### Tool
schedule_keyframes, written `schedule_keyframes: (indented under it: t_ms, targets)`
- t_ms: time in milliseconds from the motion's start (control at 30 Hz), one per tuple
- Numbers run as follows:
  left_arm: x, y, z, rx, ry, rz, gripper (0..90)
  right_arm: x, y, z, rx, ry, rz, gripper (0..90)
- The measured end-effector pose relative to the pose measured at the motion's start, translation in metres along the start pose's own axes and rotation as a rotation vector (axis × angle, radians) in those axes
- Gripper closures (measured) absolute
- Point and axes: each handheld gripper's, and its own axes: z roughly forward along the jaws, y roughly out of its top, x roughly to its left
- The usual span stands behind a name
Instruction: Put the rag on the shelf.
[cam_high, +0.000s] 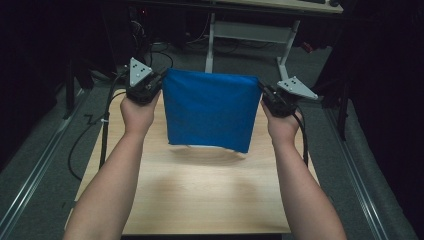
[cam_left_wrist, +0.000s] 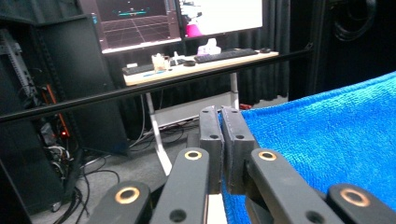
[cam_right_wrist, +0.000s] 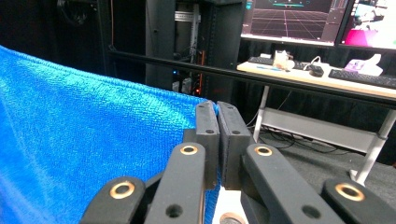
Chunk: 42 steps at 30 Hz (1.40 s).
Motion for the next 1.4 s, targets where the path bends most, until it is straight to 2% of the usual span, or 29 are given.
schedule_keyframes:
  t_ms: [333, 467, 633, 767, 933, 1000, 1067, 1267, 1333, 1400]
  targets:
    - [0.009, -0.017, 0.022, 0.095, 0.018, -0.015, 88.3, -0.001, -0.005, 0.026, 0.054, -0.019, -0.027, 88.7]
    - [0.007, -0.032, 0.031, 0.146, 0.009, -0.022, 88.3, -0.004, -0.015, 0.032, 0.094, -0.024, -0.033, 88.8]
    - [0.005, -0.060, 0.039, 0.224, -0.014, -0.037, 88.3, -0.005, -0.035, 0.040, 0.156, -0.022, -0.046, 88.8]
    - [0.003, -0.076, 0.040, 0.258, -0.029, -0.035, 88.3, -0.006, -0.059, 0.044, 0.207, -0.007, -0.035, 88.7]
    - [0.002, -0.096, 0.039, 0.289, -0.048, -0.050, 88.2, -0.006, -0.076, 0.047, 0.235, 0.004, -0.029, 88.7]
    - [0.001, -0.103, 0.038, 0.304, -0.059, -0.061, 88.3, -0.005, -0.085, 0.047, 0.245, 0.015, -0.012, 88.7]
    - [0.000, -0.115, 0.037, 0.324, -0.077, -0.073, 88.2, -0.004, -0.090, 0.047, 0.253, 0.021, -0.010, 88.7]
    - [-0.004, -0.132, 0.037, 0.360, -0.105, -0.096, 88.2, -0.003, -0.103, 0.044, 0.278, 0.036, 0.003, 88.7]
    - [-0.007, -0.140, 0.036, 0.362, -0.112, -0.088, 88.2, -0.002, -0.109, 0.043, 0.285, 0.036, 0.002, 88.7]
    - [-0.008, -0.148, 0.035, 0.374, -0.121, -0.104, 88.2, -0.002, -0.117, 0.042, 0.290, 0.042, 0.014, 88.7]
